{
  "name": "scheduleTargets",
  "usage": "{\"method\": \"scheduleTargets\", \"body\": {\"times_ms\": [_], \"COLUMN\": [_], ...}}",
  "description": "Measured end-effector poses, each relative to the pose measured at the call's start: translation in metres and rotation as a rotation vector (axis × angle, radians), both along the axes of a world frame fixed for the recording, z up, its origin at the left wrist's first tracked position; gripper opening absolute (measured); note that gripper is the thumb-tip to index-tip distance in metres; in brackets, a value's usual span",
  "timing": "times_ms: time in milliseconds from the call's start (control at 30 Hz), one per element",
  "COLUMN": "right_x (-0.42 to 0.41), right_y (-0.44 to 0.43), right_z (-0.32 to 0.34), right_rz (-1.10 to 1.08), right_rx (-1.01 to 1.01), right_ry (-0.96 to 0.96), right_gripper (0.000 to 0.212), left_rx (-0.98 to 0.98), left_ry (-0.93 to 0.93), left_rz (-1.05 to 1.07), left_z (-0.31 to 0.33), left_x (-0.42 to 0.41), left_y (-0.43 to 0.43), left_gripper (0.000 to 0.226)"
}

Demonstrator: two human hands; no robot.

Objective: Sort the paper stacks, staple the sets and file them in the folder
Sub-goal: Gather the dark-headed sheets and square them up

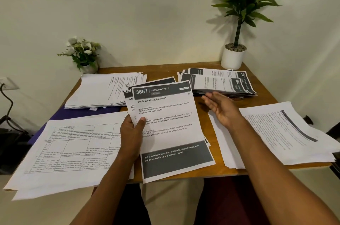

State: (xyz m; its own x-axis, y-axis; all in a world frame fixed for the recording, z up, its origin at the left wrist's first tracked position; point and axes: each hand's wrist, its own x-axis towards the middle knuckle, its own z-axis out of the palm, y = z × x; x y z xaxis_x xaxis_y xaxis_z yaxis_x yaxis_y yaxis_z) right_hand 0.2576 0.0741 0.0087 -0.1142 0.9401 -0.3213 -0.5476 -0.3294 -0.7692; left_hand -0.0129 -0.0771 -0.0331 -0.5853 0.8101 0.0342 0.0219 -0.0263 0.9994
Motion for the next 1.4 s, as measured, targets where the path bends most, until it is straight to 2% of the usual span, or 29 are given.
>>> {"method": "scheduleTargets", "body": {"times_ms": [67, 133, 200, 300, 400, 533, 633, 700, 767, 933, 1067, 1400], "right_x": [-0.001, -0.003, -0.008, -0.022, -0.03, -0.029, -0.024, -0.02, -0.016, -0.009, 0.002, 0.022], "right_y": [-0.002, -0.004, -0.011, -0.028, -0.035, -0.033, -0.034, -0.032, -0.031, -0.023, -0.019, -0.022], "right_z": [0.0, -0.002, -0.004, -0.003, -0.003, -0.005, -0.004, -0.001, 0.003, -0.002, -0.013, -0.007], "right_rz": [0.009, 0.021, 0.086, 0.271, 0.321, 0.475, 0.675, 0.712, 0.649, 0.329, 0.114, 0.015], "right_rx": [-0.044, -0.07, -0.013, 0.17, 0.278, 0.332, 0.336, 0.335, 0.313, 0.211, 0.107, 0.055], "right_ry": [-0.167, -0.311, -0.398, -0.477, -0.527, -0.602, -0.752, -0.801, -0.763, -0.416, -0.234, -0.381], "right_gripper": [0.02, 0.025, 0.028, 0.032, 0.034, 0.05, 0.051, 0.048, 0.041, 0.025, 0.028, 0.024], "left_rx": [-0.003, -0.007, -0.007, 0.004, 0.015, 0.025, 0.033, 0.041, 0.039, 0.045, 0.026, -0.001], "left_ry": [0.001, -0.003, -0.007, -0.004, -0.002, 0.004, 0.024, 0.035, 0.031, 0.002, -0.052, -0.116], "left_rz": [0.003, 0.005, 0.001, -0.006, -0.005, -0.005, 0.017, 0.034, 0.041, 0.056, 0.051, 0.039], "left_z": [0.0, 0.0, 0.0, 0.001, -0.001, -0.002, -0.002, -0.002, -0.003, -0.001, 0.0, 0.001], "left_x": [-0.001, -0.001, 0.0, 0.0, -0.002, -0.002, -0.002, -0.001, -0.002, -0.002, -0.002, -0.002], "left_y": [0.0, 0.0, 0.0, 0.0, 0.0, -0.001, -0.001, 0.0, 0.002, 0.003, 0.003, 0.004], "left_gripper": [0.028, 0.027, 0.026, 0.027, 0.03, 0.032, 0.028, 0.028, 0.029, 0.028, 0.025, 0.028]}}
